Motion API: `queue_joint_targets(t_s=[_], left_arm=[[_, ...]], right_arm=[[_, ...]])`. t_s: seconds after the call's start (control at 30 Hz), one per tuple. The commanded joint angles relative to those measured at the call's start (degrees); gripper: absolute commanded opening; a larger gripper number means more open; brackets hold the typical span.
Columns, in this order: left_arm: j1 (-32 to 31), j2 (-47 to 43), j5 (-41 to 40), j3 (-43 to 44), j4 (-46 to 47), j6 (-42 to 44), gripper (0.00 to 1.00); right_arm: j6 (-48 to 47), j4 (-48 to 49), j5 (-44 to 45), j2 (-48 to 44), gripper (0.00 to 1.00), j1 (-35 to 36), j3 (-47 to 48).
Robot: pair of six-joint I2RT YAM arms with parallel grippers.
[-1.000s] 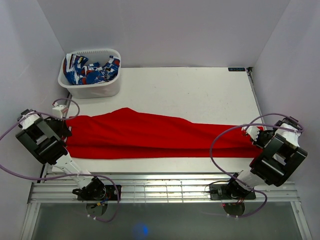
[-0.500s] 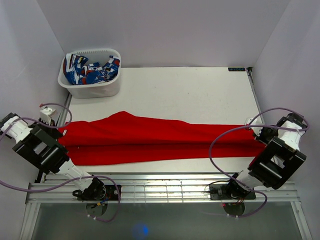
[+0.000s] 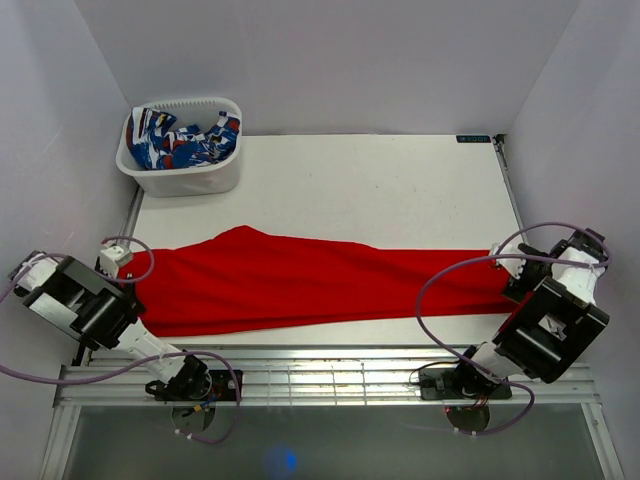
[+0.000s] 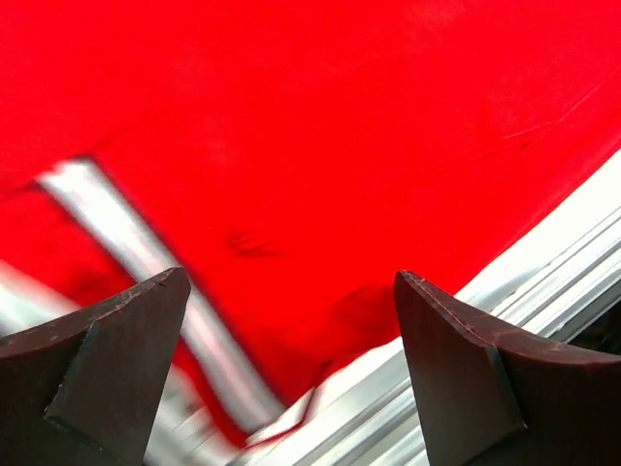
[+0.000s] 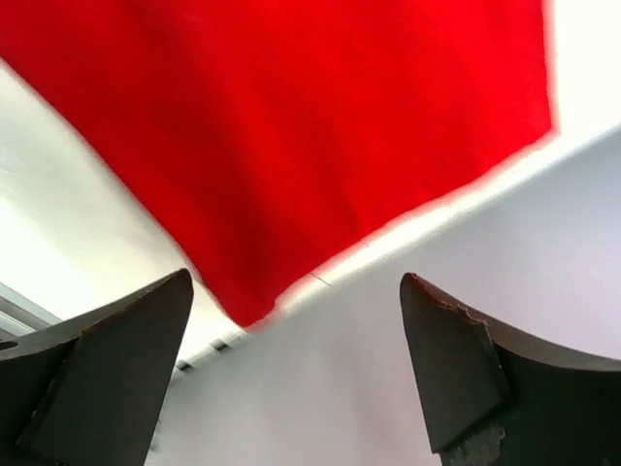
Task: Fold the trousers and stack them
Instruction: Fold the trousers
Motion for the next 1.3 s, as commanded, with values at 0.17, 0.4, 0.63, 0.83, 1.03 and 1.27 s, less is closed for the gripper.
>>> queue_joint_targets(t_s=[0.17,0.4,0.63,0.83,1.03,1.27], left_arm=[[0.15,-6.78,12.82,18.54,-7.87,-4.72,0.98],[-4.07,-5.63,6.06,8.82,-1.91,-15.45,0.68],[-7.49,-10.11,-11.94,-15.00,24.59,-22.85,0.51],[-6.01,2.00,-24.45,-15.04,35.73,-30.39,0.43],[-7.67,5.45,-17.44,-4.57,29.77,-33.05,0.59],[-12.77,-4.55,-3.37,-3.07,19.74,-30.24,0.74]], right_arm=[[4.05,-12.85,-7.74,2.03,0.96,-0.23,18.11],[17.57,-14.36,-9.25,8.70,0.90,3.72,23.93],[34.19,-9.27,-7.75,14.16,0.74,8.56,24.72],[41.93,-5.75,-7.31,16.88,0.66,9.70,27.53],[39.84,-5.74,-7.75,17.06,0.58,11.81,27.98],[31.84,-4.26,-7.67,13.55,0.49,19.35,23.24]])
